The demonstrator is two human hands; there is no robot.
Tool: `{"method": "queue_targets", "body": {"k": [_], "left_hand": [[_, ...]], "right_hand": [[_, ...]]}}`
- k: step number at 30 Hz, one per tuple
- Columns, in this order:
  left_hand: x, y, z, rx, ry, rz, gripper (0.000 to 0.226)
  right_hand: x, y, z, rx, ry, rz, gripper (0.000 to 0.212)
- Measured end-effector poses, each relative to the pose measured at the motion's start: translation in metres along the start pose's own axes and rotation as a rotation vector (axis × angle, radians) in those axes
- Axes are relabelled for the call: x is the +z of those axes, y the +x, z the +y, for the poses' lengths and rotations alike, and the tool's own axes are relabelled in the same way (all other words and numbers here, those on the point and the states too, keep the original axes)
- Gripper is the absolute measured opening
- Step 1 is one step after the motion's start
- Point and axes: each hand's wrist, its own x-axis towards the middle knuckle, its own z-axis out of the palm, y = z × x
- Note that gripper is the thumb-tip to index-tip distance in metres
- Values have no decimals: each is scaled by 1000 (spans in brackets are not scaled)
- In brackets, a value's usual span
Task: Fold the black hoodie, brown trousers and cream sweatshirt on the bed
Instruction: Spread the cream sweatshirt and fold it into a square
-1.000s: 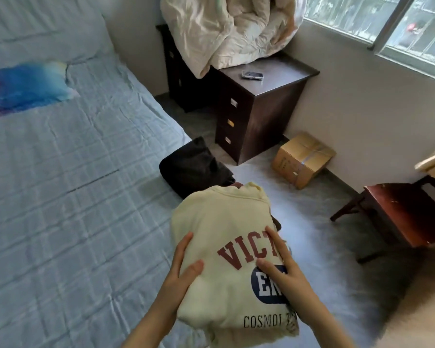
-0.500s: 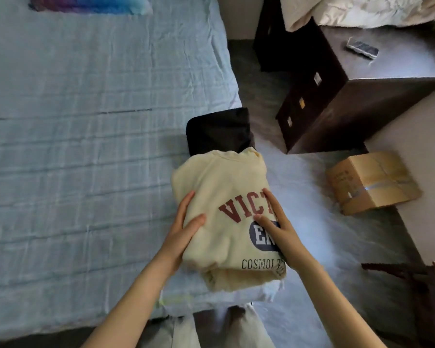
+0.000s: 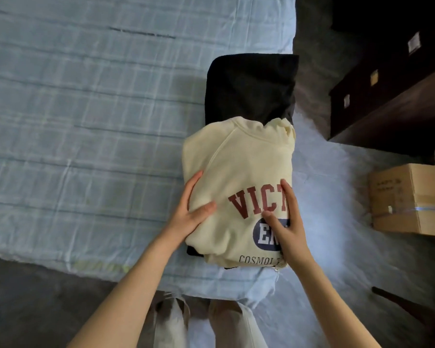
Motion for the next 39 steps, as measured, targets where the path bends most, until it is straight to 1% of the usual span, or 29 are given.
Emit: {"method": "queue_targets", "body": {"k": [4,6,9,11,12,13,14,15,16,17,18,19,20,21,22,23,24,25,26,28,30,34,37,39], "left_hand": [[3,1,5,58,13,-42,77],[10,2,-3,65,40,-68,77],[16,6,-6,42,89,-81,77],[14,7,-2,43,150,-86,78],[14,5,0,49,197,-96,80],[17,2,4,56,239,-106,81],[21,-3,7,65,270,-117,83],[26,-8,11,65,289,-124,84],[31,-12,15,64,310,-122,85],[33,-14,19,65,340,-114,85],[34,-15,23,69,412,-91,85],[33,-14,26,78,585,-37,85],[33,-14,31,62,828,56,84],[35,-16,36,76,1061,184,83],[40,-17,41,173,1208,290,79],[47,-17,46,331,1267,326,74],[55,-13,48,488,1276,299,68],[62,-7,46,586,1296,241,63],[66,1,41,619,1318,190,60],[68,17,24,560,1361,131,59],[65,31,-3,512,1383,122,61],[62,51,-43,567,1403,128,62],[61,59,-46,558,1432,133,62],[63,55,-39,524,1461,118,62]], "right_hand": [[-13,-3,-3,-35,-22,46,69],[-16,-5,4,-35,-25,48,67],[-18,-3,7,30,-68,3,69],[-22,-3,-1,55,-149,-19,65],[-24,-3,-8,41,-243,33,58],[-24,-3,-17,9,-370,124,50],[-22,-2,-27,-37,-497,217,49],[-16,0,-35,-110,-605,273,51],[-8,3,-42,-198,-710,269,54],[0,7,-46,-269,-823,218,56],[7,11,-46,-303,-919,152,57],[12,15,-45,-291,-979,99,56],[16,18,-42,-255,-1003,75,56],[18,20,-38,-235,-1007,80,56],[20,20,-34,-237,-1006,96,56],[22,20,-30,-250,-1006,113,56],[24,20,-27,-265,-1000,127,56],[25,20,-24,-280,-999,141,57],[24,22,-20,-291,-995,154,57],[21,25,-9,-314,-993,164,58],[21,30,8,-333,-1019,164,58],[26,43,40,-332,-1026,193,60],[25,51,46,-331,-1036,175,61],[24,48,40,-290,-1035,135,62]]}}
